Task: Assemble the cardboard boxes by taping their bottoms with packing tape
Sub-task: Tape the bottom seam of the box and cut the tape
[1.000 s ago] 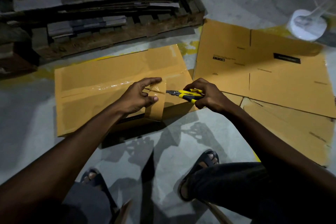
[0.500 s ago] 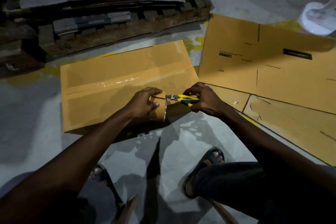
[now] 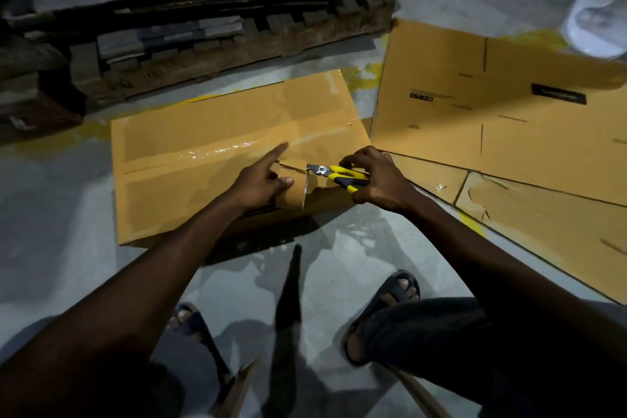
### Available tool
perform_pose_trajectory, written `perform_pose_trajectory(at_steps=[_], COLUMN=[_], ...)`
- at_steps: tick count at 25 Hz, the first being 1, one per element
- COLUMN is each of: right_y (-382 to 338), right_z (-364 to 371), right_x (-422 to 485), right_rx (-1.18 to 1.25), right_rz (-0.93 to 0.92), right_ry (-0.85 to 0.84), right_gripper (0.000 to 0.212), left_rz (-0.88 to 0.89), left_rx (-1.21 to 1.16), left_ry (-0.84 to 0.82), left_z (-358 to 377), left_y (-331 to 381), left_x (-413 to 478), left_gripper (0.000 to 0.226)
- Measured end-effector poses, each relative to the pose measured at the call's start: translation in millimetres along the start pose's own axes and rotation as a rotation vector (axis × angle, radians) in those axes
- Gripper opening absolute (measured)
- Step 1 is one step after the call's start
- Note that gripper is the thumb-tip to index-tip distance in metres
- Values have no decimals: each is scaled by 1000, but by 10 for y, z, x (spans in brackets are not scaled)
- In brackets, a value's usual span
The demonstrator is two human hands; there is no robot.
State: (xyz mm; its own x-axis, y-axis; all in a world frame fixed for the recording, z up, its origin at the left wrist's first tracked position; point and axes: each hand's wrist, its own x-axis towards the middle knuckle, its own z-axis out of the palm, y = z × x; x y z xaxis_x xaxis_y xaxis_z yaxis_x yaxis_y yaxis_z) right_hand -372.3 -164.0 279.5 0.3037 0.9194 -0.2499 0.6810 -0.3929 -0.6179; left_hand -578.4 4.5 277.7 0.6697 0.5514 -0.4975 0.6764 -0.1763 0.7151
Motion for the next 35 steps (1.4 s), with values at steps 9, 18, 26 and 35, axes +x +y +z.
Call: perform_pose_trajectory(at_steps=[9,18,26,35], right_y=[268,1498,3194,3807], right_z=[-337,-1206,-23,624], right_x=[16,-248,-774,-883], right_rx=[-73,603,818,755], right_rz=[169,441,625,716], right_ry=[-234,-302,31,281], right_gripper=[73,38,37,39], left_rz=[-117,132,-90,88], left_rx=[-480,-97,159,190], left_ry=[226,54,-9,-83], left_z=[620,2323,3927,4348], left_y=[573,1565,1047,724], left_x=[-25,681,1349,1714], left_gripper=[79,84,27,23])
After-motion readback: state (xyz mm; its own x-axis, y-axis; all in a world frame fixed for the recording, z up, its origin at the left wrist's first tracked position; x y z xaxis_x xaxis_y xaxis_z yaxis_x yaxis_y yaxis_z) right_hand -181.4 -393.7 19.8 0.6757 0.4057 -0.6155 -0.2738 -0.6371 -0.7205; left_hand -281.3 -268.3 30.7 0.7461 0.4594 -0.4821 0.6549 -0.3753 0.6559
